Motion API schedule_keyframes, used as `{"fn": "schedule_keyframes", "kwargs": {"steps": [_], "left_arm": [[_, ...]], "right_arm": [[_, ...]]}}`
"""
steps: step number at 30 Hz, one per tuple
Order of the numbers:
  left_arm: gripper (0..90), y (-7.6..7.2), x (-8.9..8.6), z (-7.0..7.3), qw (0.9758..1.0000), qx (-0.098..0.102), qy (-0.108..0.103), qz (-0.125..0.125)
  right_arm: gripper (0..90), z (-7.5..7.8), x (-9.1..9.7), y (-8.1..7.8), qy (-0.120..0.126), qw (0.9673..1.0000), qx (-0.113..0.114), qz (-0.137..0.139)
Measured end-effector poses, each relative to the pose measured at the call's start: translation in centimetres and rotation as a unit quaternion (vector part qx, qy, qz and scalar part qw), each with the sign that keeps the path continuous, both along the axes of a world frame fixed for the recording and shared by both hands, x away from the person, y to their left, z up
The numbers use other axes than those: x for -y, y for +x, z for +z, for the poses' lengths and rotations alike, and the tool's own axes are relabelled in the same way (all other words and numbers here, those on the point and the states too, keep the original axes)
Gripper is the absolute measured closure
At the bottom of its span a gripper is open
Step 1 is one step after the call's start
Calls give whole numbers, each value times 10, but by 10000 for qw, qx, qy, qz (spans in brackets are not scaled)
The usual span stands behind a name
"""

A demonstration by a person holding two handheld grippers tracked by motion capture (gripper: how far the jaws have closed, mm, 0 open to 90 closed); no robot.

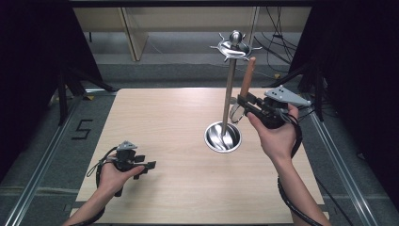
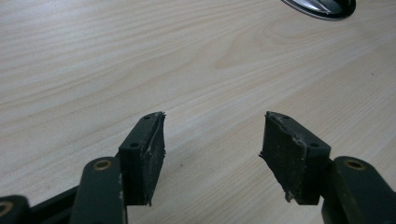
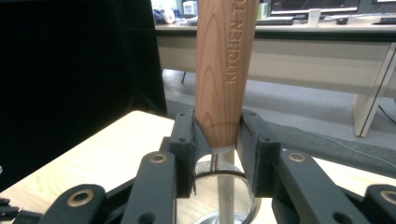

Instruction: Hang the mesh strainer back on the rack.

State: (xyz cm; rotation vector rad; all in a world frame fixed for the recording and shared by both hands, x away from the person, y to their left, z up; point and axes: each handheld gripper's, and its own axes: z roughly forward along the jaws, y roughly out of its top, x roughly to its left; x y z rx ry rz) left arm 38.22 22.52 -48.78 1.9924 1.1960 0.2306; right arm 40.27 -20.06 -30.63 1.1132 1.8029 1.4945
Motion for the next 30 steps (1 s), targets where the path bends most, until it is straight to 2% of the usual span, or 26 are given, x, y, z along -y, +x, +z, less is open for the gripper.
{"fn": "schedule_keyframes", "kwargs": {"steps": [4,6,7,11,12,13,19,20,21,23,27,28,29,30], "left_arm": [[381,0,0,0,10000,-10,-9,-7],[382,0,1,0,10000,-7,-64,10],[381,0,0,0,10000,-3,-60,8],[382,0,0,0,10000,9,-54,22],[382,0,0,0,10000,8,-56,24],[382,0,0,0,10000,7,-57,25],[382,0,0,0,10000,-3,-57,12],[382,0,0,0,10000,12,-65,26],[382,0,0,0,10000,12,-65,26],[381,0,0,0,10000,4,-59,15],[382,0,-1,1,10000,14,19,-18],[382,0,0,0,10000,6,-56,20],[382,-1,1,0,10000,12,-63,31],[382,-1,0,0,10000,17,-13,17]], "right_arm": [[679,0,0,0,-57,10000,26,2],[668,0,-1,-2,16,10000,-53,-36],[656,0,1,-1,-66,10000,60,-10],[597,0,3,-2,-48,9999,111,-3],[584,0,2,-3,6,10000,65,-36],[571,0,4,-2,-61,9998,164,-22],[495,1,10,-7,-170,9996,243,2],[485,0,13,-8,-252,9991,329,-43],[472,-1,14,-10,-226,9994,259,-29],[461,-2,17,-11,-246,9993,263,-66],[426,-14,31,-17,-309,9993,169,-135],[416,-25,38,-22,-324,9993,14,-178],[415,-32,43,-23,-407,9990,5,-169],[414,-40,47,-26,-430,9989,-101,-176]]}}
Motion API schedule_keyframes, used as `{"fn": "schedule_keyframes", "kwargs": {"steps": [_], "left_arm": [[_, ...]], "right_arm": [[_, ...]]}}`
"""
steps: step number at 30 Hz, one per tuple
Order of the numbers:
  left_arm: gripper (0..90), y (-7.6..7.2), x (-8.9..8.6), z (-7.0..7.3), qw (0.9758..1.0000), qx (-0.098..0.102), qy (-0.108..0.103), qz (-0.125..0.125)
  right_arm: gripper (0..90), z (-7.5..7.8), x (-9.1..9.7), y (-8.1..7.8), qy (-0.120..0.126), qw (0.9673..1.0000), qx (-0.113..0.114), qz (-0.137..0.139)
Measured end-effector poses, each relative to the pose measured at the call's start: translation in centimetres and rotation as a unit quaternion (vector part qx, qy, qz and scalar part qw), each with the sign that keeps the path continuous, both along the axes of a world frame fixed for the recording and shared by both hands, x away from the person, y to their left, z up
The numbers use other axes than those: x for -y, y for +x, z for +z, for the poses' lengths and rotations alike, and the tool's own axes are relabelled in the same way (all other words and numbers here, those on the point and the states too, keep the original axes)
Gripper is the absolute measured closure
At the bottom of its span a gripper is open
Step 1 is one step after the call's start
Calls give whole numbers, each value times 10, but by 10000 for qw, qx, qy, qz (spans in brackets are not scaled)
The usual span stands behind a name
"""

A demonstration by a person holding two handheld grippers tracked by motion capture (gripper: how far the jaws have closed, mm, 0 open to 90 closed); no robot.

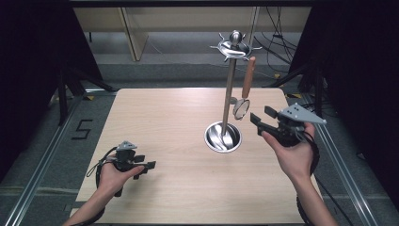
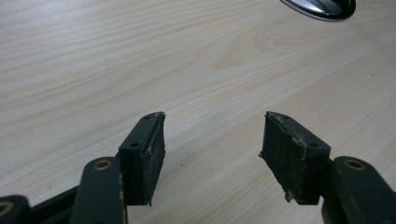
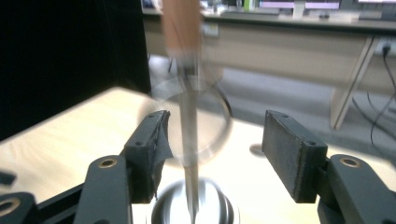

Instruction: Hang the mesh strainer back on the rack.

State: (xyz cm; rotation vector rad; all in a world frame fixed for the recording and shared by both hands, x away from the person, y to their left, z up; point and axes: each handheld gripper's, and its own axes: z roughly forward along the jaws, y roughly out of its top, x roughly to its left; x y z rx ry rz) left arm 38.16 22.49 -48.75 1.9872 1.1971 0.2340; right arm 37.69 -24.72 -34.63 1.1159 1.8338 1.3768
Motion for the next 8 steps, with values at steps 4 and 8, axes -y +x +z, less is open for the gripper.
{"fn": "schedule_keyframes", "kwargs": {"steps": [4,8], "left_arm": [[383,0,1,0,10000,6,-31,-1],[383,0,2,0,10000,6,-23,-27]], "right_arm": [[425,-45,13,-10,-63,9992,-383,-86],[477,-84,23,-20,-265,9926,-1183,-80]]}}
